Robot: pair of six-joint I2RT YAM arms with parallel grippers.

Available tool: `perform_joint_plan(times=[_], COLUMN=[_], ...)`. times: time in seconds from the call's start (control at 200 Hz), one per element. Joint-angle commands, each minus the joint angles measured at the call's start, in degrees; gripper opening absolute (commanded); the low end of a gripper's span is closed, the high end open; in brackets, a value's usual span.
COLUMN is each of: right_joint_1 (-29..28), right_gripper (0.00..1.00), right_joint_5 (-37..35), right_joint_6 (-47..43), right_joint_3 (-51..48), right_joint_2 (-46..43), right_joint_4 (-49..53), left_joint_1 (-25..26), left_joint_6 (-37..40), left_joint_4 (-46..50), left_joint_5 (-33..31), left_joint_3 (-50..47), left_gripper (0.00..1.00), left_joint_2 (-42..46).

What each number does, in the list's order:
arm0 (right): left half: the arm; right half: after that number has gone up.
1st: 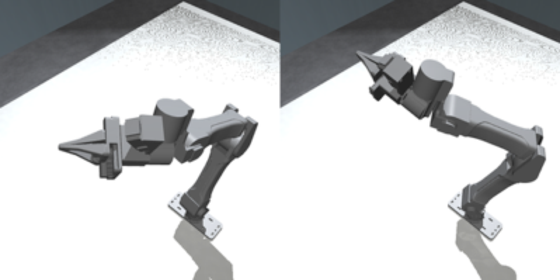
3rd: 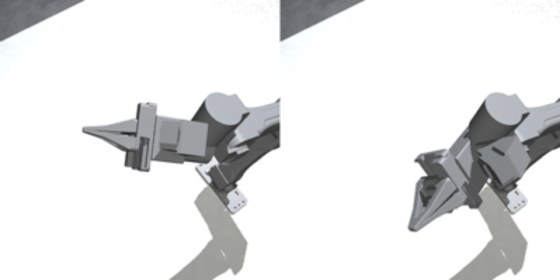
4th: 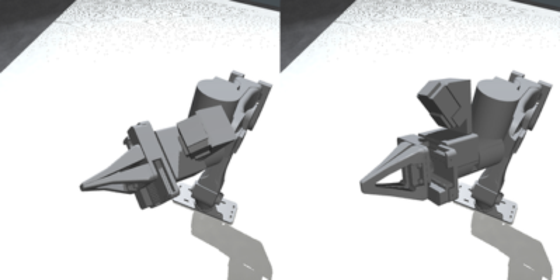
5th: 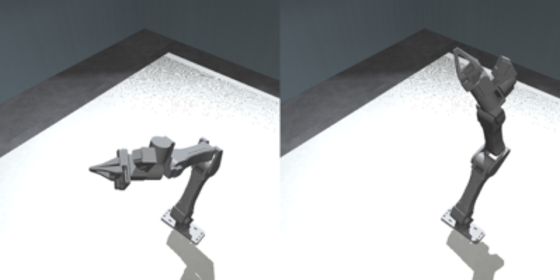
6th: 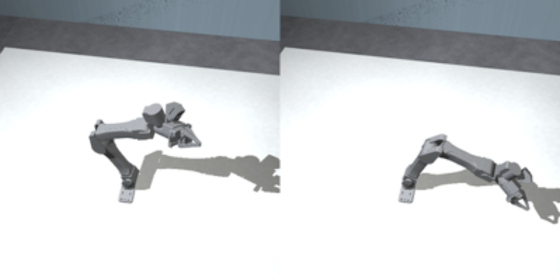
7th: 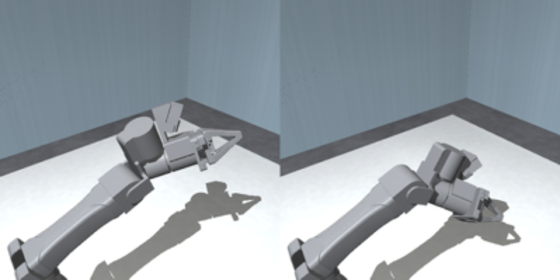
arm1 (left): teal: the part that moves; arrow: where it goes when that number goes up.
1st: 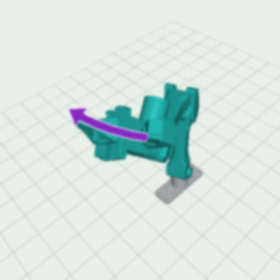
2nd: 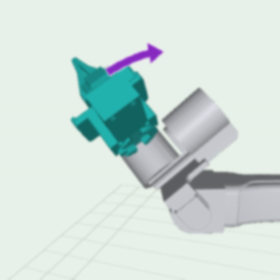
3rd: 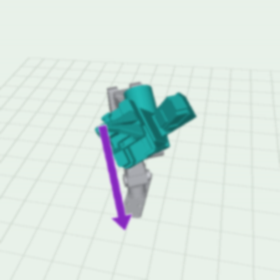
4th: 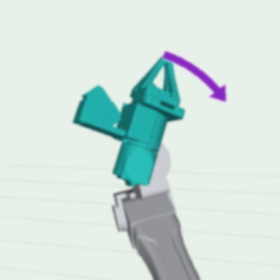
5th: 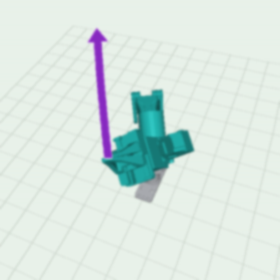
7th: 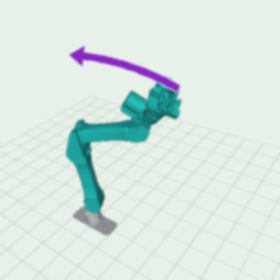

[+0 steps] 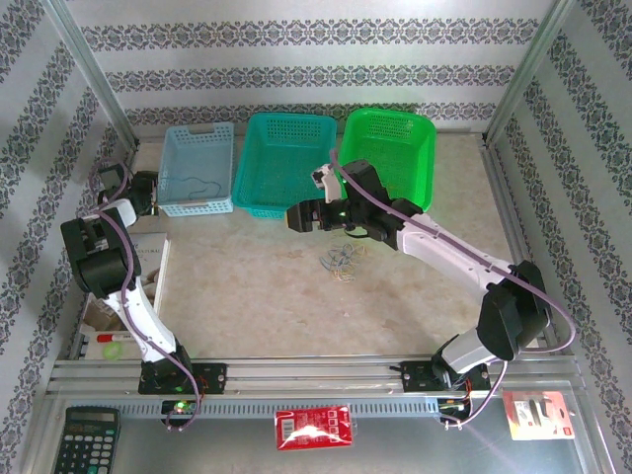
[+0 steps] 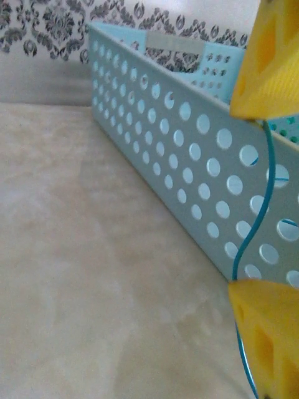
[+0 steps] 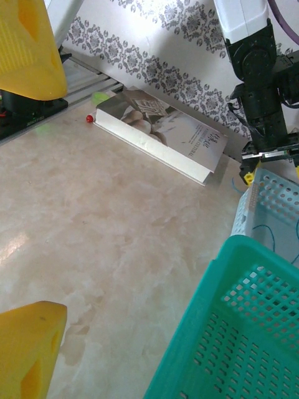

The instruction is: Untangle the cables

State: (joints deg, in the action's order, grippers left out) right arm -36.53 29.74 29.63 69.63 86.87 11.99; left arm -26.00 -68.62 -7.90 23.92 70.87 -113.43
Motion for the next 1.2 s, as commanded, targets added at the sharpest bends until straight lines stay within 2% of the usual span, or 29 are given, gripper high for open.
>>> perform_joint_plan(times=[0.0, 0.165, 0.425, 0.899, 1.099, 1.194], right_joint_1=[0.0, -0.1, -0.4, -0.5, -0.5, -0.5], right_gripper=[0.84, 0.84, 0.84, 0.84, 0.84, 0.84], right_joint_5=[-0.6, -0.3, -0.6, -0.8, -0.8, -1.0], right_joint_6=[-0.3, -0.1, 0.0, -0.3, -0.4, -0.6], right_joint_3=[2.2, 2.9, 3.1, 3.0, 3.4, 3.6], right_joint_2=[1.1, 2.0, 1.7, 1.3, 1.4, 1.3], right_joint_4=[0.2, 0.2, 0.4, 0.6, 0.6, 1.0], left_joint_1=[-1.0, -1.2, -1.3, 0.4, 4.9, 8.3], left_joint_6=[-1.4, -0.7, 4.8, 17.1, 23.3, 28.6], left_joint_4=[-3.8, -5.4, -1.2, 4.1, 8.0, 13.7], left_joint_5=[-0.2, -0.2, -1.1, -0.6, 2.5, 2.7], left_joint_3=[-0.9, -2.5, -0.7, 6.0, 12.3, 17.7], left_gripper=[0.48, 0.20, 0.00, 0.00, 0.00, 0.00], left_joint_2=[-1.0, 0.3, 3.1, 8.2, 6.7, 4.5])
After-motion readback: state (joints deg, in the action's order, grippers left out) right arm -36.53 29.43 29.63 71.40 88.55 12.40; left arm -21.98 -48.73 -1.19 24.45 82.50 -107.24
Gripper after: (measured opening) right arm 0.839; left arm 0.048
